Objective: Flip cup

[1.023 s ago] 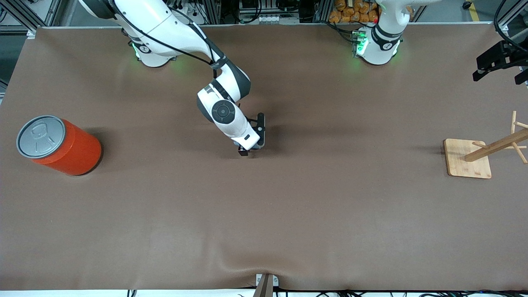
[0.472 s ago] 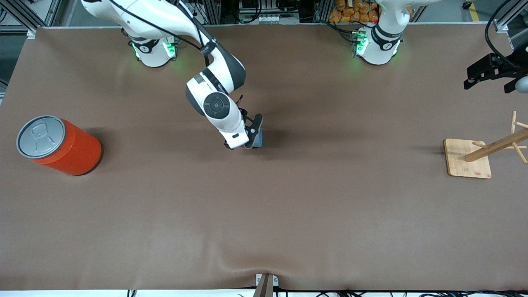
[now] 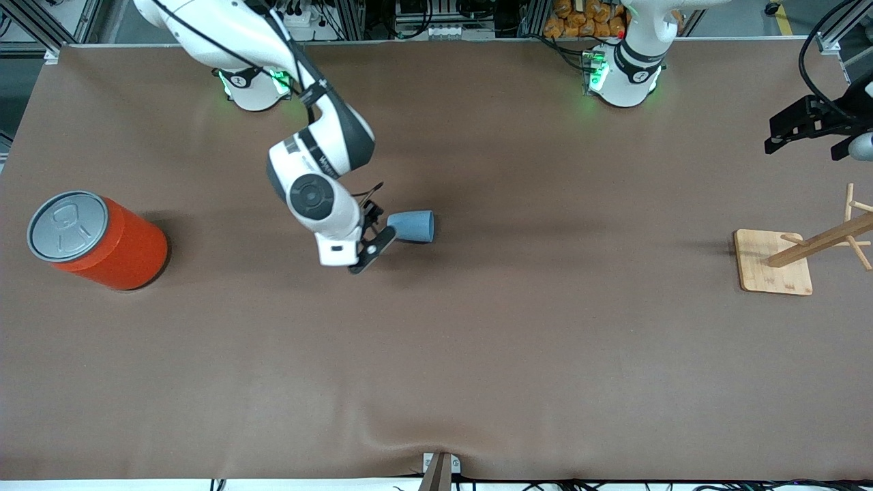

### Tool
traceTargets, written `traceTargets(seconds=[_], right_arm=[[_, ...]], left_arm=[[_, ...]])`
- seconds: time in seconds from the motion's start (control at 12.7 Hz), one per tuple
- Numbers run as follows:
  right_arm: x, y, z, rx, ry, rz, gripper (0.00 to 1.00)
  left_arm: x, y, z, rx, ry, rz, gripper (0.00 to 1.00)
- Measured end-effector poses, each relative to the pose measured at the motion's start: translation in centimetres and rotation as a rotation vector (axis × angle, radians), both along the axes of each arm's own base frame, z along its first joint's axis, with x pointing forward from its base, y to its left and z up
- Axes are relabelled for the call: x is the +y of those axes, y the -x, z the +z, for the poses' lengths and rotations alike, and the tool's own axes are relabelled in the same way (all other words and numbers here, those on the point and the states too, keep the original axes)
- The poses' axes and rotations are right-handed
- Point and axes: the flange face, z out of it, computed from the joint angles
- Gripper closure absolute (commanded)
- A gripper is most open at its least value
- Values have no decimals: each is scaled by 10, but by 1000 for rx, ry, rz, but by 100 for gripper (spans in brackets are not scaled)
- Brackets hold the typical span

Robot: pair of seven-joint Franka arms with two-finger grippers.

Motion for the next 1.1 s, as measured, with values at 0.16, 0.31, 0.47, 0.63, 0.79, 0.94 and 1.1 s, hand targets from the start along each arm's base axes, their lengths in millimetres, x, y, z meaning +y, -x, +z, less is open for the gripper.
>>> traceTargets(seconds=[0.16,0.31,0.47,0.63,0.79,0.94,1.1], right_arm=[[-23,-23,12,-36,13,-111,0],[-54,-44,22,-66,30,-197,0],[-87,-61,27,-87,53,-286,0],[-111,-71,32,-99,77,-396,0],[-126,-76,34,-106,98,-507,0],[-145,-82,36,-116,116,-579,0],[-177,-92,47,-142,129,-634,0]], left_arm=[[-5,-4,-9,16,39,-4,0],[-11,-9,-14,17,63,-11,0],[-24,-13,-21,21,68,-33,0],[-44,-20,-40,57,119,-58,0],[-61,-35,-70,109,209,-61,0],[-72,-49,-102,170,303,-50,0],[-86,-59,-132,233,416,-36,0]])
